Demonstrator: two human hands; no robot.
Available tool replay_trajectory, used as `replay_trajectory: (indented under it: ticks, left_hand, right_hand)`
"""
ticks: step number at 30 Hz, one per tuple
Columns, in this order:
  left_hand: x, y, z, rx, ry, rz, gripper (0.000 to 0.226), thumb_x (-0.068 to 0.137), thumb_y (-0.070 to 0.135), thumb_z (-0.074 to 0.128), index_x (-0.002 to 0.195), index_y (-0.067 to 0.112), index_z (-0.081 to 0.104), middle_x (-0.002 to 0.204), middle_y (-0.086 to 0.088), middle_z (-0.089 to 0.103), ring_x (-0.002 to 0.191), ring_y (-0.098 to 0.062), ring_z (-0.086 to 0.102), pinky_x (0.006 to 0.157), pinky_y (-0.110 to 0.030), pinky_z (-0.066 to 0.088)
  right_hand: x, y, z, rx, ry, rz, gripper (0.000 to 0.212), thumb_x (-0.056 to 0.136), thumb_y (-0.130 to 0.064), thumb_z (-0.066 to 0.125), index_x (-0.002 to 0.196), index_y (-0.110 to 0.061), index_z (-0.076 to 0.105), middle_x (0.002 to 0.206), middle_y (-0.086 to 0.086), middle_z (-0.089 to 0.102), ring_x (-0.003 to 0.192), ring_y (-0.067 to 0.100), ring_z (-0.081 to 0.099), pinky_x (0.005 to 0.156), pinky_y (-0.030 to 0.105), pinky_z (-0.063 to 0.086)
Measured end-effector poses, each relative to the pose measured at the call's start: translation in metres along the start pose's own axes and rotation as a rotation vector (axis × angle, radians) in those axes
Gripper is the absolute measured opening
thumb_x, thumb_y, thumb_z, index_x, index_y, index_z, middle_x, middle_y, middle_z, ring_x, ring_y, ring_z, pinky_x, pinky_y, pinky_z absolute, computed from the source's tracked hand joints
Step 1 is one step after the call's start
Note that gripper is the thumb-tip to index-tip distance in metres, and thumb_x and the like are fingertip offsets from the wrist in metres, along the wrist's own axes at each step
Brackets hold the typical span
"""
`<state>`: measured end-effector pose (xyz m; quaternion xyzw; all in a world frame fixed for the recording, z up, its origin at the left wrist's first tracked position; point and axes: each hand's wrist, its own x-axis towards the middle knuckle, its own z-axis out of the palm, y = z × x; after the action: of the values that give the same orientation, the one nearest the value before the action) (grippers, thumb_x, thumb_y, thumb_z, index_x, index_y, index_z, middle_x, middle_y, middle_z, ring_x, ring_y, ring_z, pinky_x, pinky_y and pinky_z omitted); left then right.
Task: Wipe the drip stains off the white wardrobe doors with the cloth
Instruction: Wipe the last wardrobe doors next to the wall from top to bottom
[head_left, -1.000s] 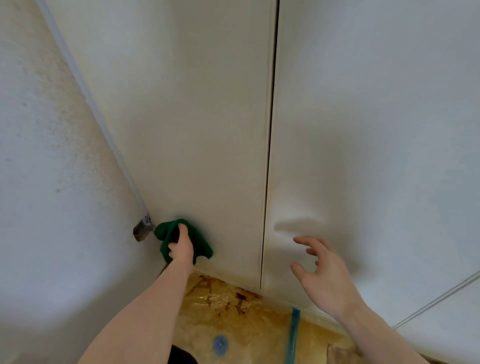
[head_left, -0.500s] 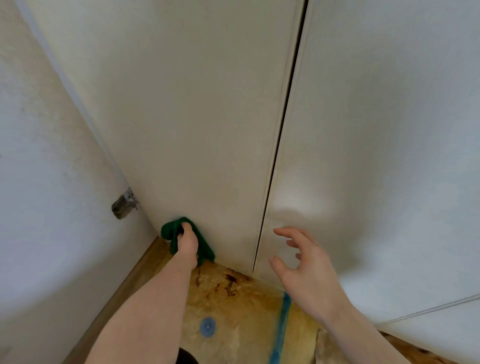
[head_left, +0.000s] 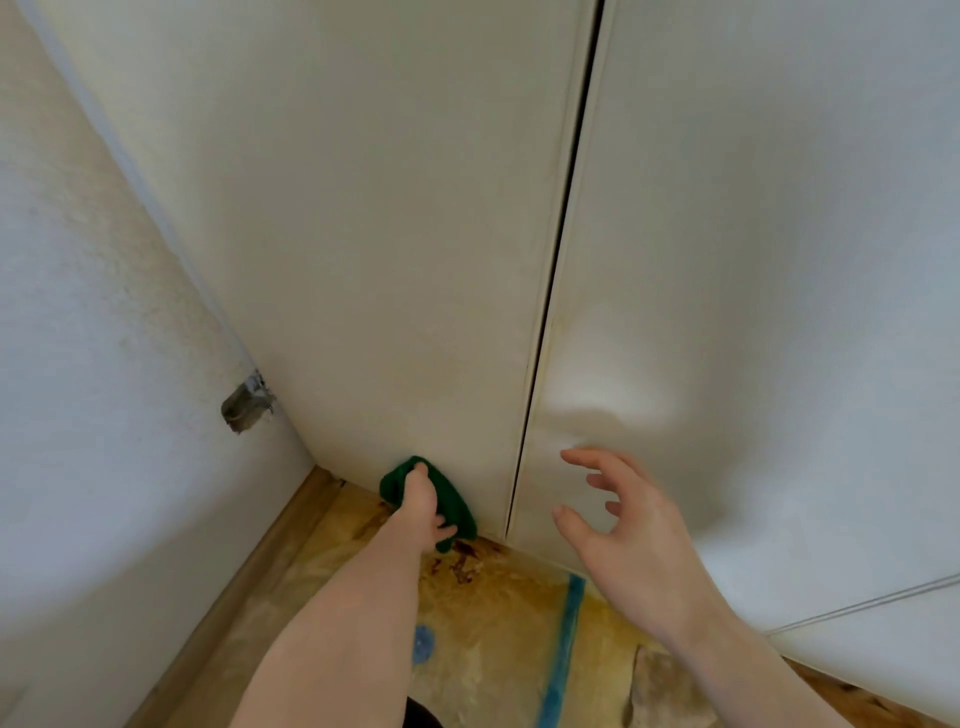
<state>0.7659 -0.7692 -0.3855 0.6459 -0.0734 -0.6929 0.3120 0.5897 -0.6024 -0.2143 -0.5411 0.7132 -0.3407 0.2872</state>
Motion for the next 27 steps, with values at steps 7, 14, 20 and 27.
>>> replay_trajectory:
  ticks: [7, 14, 20, 27]
  left_hand:
    - [-0.039, -0.025, 0.02, 0.199, -0.313, -0.155, 0.074, 0.103, 0.059, 0.028, 0.158, 0.009, 0.022, 0.154, -0.021, 0.04, 0.136, -0.043, 0.044, 0.111, -0.058, 0.04]
    - [-0.075, 0.001, 0.021, 0.018, -0.115, -0.009, 0.078, 0.099, 0.054, 0.051, 0.159, 0.014, 0.021, 0.155, -0.019, 0.037, 0.138, -0.042, 0.039, 0.111, -0.056, 0.041]
    - [-0.083, 0.053, 0.001, -0.199, -0.001, 0.4, 0.091, 0.088, 0.063, 0.054, 0.159, 0.017, 0.024, 0.164, -0.008, 0.026, 0.149, -0.032, 0.025, 0.123, -0.05, 0.02]
    - [-0.105, 0.077, 0.005, 0.062, 0.152, 0.984, 0.068, 0.102, 0.038, 0.051, 0.16, 0.015, 0.023, 0.164, -0.005, 0.024, 0.15, -0.025, 0.021, 0.12, -0.035, 0.012]
  right_hand:
    - [-0.003, -0.012, -0.005, -0.021, 0.035, 0.008, 0.043, 0.094, -0.03, 0.07, 0.132, -0.043, 0.055, 0.131, -0.026, 0.046, 0.117, -0.002, 0.048, 0.08, 0.003, 0.037]
    - [-0.008, -0.019, -0.01, -0.012, 0.056, 0.009, 0.043, 0.093, -0.028, 0.071, 0.132, -0.041, 0.056, 0.131, -0.024, 0.048, 0.12, 0.004, 0.051, 0.096, 0.021, 0.043]
    - [-0.014, -0.013, -0.02, -0.02, 0.068, 0.023, 0.043, 0.092, -0.027, 0.071, 0.129, -0.042, 0.057, 0.131, -0.024, 0.048, 0.119, 0.004, 0.051, 0.096, 0.024, 0.043]
    - [-0.015, -0.008, -0.024, -0.029, 0.079, 0.017, 0.043, 0.093, -0.027, 0.071, 0.131, -0.042, 0.056, 0.131, -0.023, 0.048, 0.118, 0.003, 0.05, 0.095, 0.022, 0.041]
